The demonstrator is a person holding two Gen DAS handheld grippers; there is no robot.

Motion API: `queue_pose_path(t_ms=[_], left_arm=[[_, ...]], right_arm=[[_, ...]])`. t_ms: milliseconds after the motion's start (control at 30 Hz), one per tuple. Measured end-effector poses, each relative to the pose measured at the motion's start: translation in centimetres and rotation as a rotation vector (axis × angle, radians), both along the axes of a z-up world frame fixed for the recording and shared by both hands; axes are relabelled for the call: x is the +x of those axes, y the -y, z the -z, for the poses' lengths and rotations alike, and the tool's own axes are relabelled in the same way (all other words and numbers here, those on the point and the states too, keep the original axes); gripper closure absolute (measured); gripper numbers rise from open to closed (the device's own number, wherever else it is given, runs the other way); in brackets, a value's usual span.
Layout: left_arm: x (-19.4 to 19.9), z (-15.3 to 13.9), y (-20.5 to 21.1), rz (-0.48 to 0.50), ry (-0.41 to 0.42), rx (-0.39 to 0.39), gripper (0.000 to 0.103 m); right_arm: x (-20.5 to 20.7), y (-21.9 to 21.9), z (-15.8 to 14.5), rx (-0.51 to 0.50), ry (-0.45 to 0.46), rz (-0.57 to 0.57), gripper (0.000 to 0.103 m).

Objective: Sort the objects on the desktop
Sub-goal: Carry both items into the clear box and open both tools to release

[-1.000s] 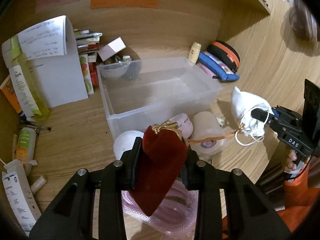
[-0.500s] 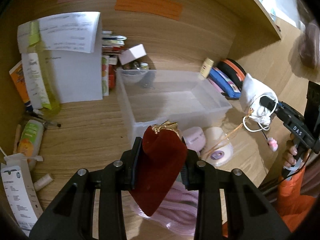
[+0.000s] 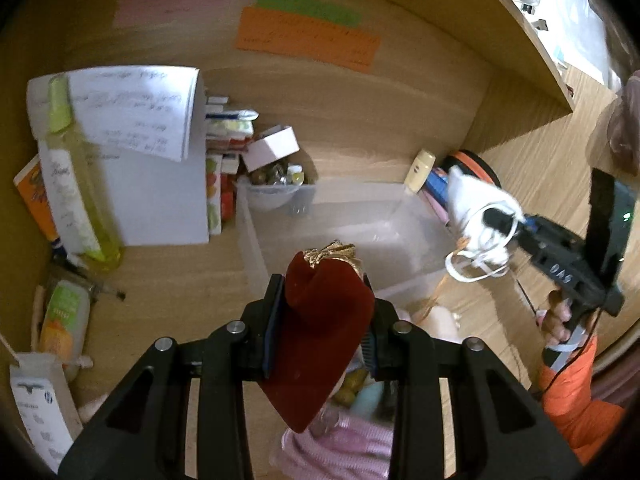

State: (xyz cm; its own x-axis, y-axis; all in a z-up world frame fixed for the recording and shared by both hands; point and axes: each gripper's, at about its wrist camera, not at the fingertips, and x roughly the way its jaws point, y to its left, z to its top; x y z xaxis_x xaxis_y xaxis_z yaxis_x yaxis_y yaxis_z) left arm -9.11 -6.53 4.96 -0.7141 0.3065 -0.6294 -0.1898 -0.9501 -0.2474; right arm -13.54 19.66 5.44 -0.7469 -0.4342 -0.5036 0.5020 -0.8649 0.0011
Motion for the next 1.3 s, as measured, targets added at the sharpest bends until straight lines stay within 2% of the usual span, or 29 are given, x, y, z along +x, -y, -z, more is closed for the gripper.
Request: queue_pose_path(t_ms=[133, 333, 633, 900, 1067, 1133, 1167, 1200, 1267, 1300], left_arm=[[-1.8, 0.1, -0.8, 0.006, 0.001, 0.001, 0.07], [-5.0, 1.4, -1.8, 0.016, 0.053, 0.043, 0.07], [-8.6, 4.6, -3.4, 0.001, 0.117, -0.001, 0.07], [-9.3, 6.0, -3.9, -0.015, 0.129, -0.038, 0.07], [-9.2, 6.1, -4.3, -0.013, 0.117, -0.069, 0.065], [-9.0, 6.1, -4.4, -0.008, 0.113, -0.072, 0.062], [-9.0, 6.1, -4.5, -0.006, 0.113, -0.074, 0.06], [-8.9, 6.1, -4.5, -0.005, 0.113, -0.079, 0.059], [-8.8, 6.1, -4.7, -0.003, 0.112, -0.083, 0.056], [-8.8, 6.1, -4.6, -0.002, 0.111, -0.084, 0.053]], right_arm=[[-2.0, 0.7, 1.0, 0.01, 0.033, -0.004, 0.085], [-4.8, 1.4, 3.3, 0.031, 0.087, 0.02, 0.085], [-6.2, 2.3, 6.2, 0.056, 0.155, 0.009, 0.084], [-6.8, 2.5, 7.4, 0.068, 0.195, 0.029, 0.084], [-6.1, 3.7, 7.7, 0.123, 0.158, 0.031, 0.081], [-5.9, 4.0, 7.8, 0.137, 0.151, 0.027, 0.077], [-5.7, 4.1, 7.7, 0.14, 0.144, 0.028, 0.071], [-5.7, 4.1, 7.6, 0.141, 0.139, 0.03, 0.058], [-5.4, 3.9, 7.4, 0.14, 0.125, 0.039, 0.041], [-5.3, 3.9, 7.2, 0.138, 0.114, 0.045, 0.037]])
